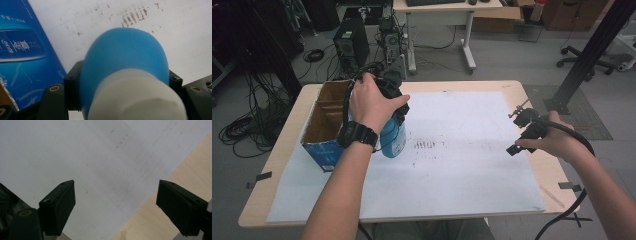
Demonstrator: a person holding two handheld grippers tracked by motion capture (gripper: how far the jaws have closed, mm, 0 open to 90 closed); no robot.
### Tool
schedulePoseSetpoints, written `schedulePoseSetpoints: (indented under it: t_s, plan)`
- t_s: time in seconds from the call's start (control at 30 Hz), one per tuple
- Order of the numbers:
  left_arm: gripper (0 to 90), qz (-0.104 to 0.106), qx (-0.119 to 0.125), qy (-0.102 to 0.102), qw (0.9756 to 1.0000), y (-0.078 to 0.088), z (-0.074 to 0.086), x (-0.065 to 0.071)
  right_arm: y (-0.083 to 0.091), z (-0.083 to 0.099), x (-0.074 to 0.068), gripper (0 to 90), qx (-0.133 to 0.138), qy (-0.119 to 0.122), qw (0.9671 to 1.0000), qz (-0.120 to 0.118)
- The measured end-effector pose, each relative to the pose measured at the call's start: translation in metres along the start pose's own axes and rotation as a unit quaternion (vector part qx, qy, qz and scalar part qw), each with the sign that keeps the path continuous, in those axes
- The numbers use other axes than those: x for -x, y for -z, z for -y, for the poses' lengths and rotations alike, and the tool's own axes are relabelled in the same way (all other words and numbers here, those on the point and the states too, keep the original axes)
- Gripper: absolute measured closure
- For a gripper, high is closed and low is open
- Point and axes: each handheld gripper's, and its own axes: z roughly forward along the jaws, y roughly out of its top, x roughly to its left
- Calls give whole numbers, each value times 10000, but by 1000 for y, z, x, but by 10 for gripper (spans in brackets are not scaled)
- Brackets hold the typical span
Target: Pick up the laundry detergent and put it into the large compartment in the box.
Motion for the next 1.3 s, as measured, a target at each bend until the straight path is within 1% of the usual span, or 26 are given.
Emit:
schedulePoseSetpoints:
  t_s: [0.17,0.43,0.6,0.77,0.93,1.17,1.3]
  plan:
    - [368,108,35,6,9999,7,-1,-1,3,-3,-1,158,2,18,10000,9]
    - [368,8,64,-72,10000,25,-6,3,5,-7,-1,158,13,26,10000,15]
    - [368,-21,109,-74,9999,37,-8,3,7,-8,0,157,1,-1,10000,33]
    - [368,-61,163,-62,9998,47,-10,2,10,-11,1,158,17,32,10000,45]
    - [368,-49,189,-64,9998,55,-13,0,12,-14,1,158,16,30,10000,74]
    - [368,-4,204,-44,9998,64,-17,-3,11,-17,-1,157,-15,65,9999,84]
    - [368,-41,203,-80,9998,70,-20,-3,11,-18,0,158,-31,82,9999,91]
